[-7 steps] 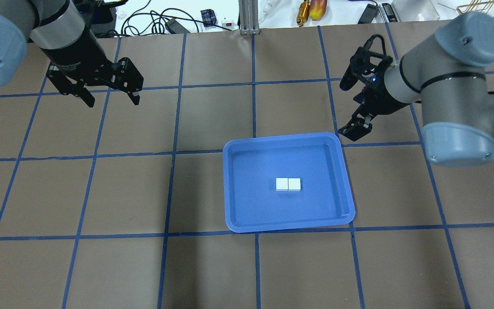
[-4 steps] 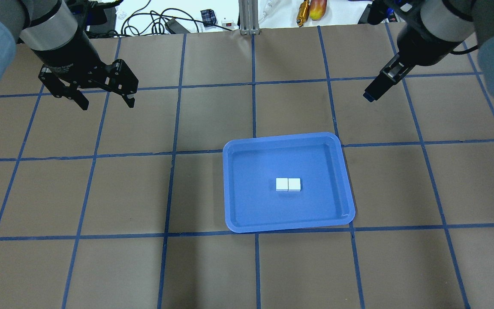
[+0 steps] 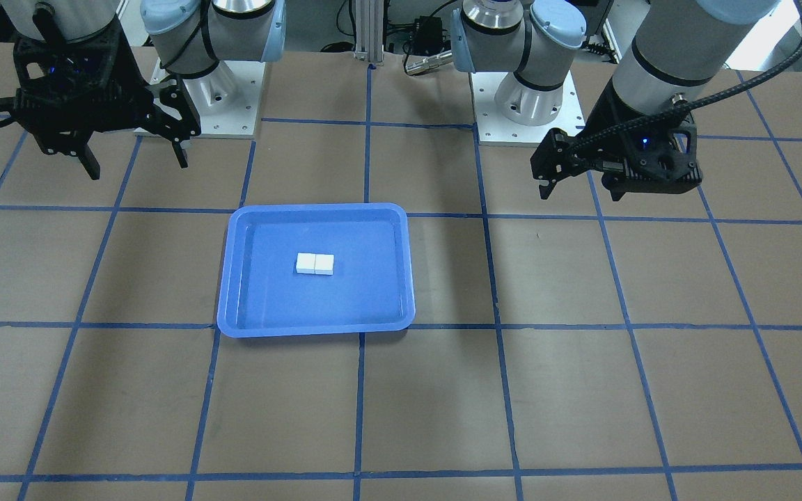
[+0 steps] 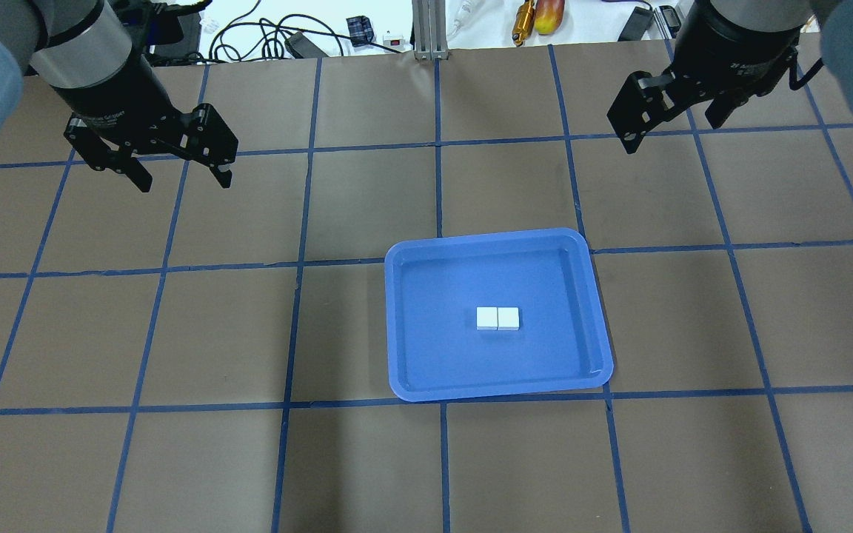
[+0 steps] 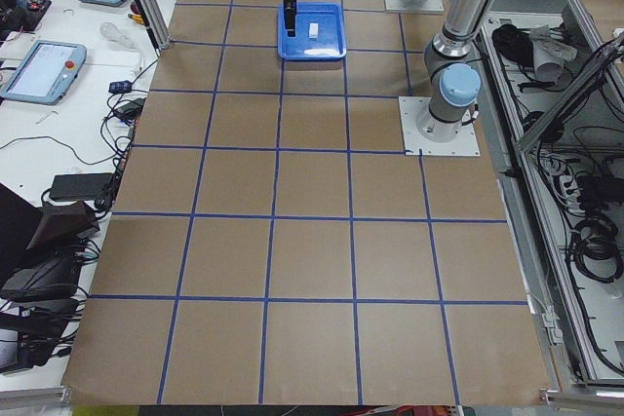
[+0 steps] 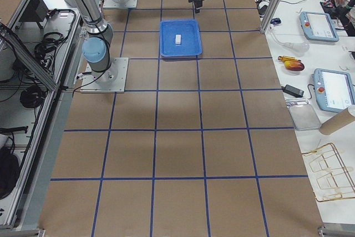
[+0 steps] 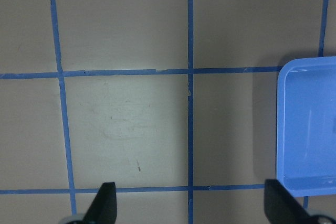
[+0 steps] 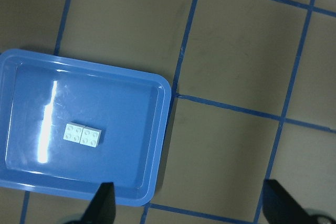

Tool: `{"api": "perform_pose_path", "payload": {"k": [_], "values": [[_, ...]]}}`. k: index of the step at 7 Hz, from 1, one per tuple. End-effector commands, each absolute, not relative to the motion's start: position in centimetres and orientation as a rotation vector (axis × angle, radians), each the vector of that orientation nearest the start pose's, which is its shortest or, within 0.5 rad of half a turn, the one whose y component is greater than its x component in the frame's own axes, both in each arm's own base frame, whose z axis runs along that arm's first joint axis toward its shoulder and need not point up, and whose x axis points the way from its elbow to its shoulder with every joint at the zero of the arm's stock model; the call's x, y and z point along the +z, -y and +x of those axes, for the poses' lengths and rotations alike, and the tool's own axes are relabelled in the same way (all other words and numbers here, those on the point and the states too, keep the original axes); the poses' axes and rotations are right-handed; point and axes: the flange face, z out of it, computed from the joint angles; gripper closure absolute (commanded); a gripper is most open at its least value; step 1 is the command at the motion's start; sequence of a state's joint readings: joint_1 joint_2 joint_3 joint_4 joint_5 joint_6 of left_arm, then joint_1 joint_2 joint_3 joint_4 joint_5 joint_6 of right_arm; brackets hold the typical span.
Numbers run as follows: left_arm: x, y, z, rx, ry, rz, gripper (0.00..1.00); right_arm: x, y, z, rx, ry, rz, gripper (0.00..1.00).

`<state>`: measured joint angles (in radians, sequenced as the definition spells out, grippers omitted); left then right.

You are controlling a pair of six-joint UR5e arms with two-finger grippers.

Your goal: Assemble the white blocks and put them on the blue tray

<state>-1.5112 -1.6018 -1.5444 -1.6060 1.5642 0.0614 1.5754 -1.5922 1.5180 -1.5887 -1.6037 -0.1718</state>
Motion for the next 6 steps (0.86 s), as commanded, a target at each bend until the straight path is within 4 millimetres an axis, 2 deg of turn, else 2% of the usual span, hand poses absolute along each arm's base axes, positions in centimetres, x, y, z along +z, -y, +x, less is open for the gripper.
{"api": "perform_pose_path", "payload": {"k": [1, 3, 6], "values": [[48.3, 50.9, -10.2, 0.057, -3.153, -0.003, 0.0, 53.3, 49.8, 13.3, -0.059, -3.184, 0.073, 0.0], [48.3, 51.0, -10.3, 0.052, -3.16, -0.003, 0.0, 52.9, 50.0, 15.2, -0.055, -3.179, 0.052, 0.0], [48.5, 50.8, -10.4, 0.05, -3.155, 0.0, 0.0, 52.8, 50.2, 15.3, -0.056, -3.179, 0.089, 0.0]]}}
